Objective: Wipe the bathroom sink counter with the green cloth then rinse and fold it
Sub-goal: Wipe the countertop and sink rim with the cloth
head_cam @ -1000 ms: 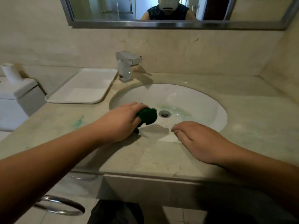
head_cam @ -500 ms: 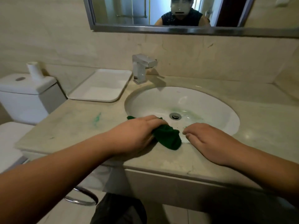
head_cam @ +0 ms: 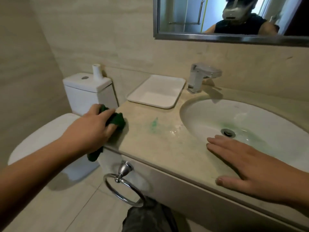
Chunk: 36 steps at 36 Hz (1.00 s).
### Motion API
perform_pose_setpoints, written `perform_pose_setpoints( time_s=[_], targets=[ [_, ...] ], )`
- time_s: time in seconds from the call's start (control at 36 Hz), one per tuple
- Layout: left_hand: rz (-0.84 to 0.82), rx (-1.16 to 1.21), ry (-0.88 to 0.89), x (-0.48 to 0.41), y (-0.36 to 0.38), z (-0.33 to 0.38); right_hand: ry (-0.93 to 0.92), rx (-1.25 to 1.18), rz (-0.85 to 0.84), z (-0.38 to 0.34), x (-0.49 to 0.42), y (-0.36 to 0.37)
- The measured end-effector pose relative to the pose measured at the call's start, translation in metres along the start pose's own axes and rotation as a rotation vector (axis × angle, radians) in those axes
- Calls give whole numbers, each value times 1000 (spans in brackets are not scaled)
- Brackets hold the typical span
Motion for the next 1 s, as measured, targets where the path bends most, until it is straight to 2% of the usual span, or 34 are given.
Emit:
perform_pose_setpoints(
  time_s=[0.06,0.11,0.19,0.28,0.39,0.47,0.56,0.69,0.75,0.83,0.92,1.0],
  targets=[
    [-126,-89,158,-1,26,-11,-5,15,-27,-2,-2,5],
    [-163,-123,261,-2,41,-20,1,-15,-32,-2,-4,10],
    [-221,-1,327,-4,42,-20,-5,-28,-19,-1,-6,12],
    [-280,96,401,-5,37,4,6,-49,-52,0,-7,10],
    [-314,89,535,0,41,65,12,-52,-58,3,-12,14],
    [-270,26,627,-3,47,117,47,-81,-22,5,-13,16],
    [-183,7,734,-8,59,168,122,-256,93,6,-11,15],
    [-97,168,862,-20,81,251,196,-489,350,13,-3,18],
    [-100,304,818,-25,82,272,220,-547,432,19,-1,20],
    [-83,546,626,-37,72,284,232,-673,523,27,1,20],
    [114,804,380,-51,36,263,208,-713,550,29,2,18],
    [301,854,281,-52,-7,212,170,-621,525,28,5,18]
  ],
)
Point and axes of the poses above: each hand's wrist, its own x-axis away from the middle knuckle, its own y-axis out of the palm, z = x × y, the point moved 2 cm from there along -x, towards the middle knuckle, and after that the axes turned 6 degrees about y, right-handed, at the moved point
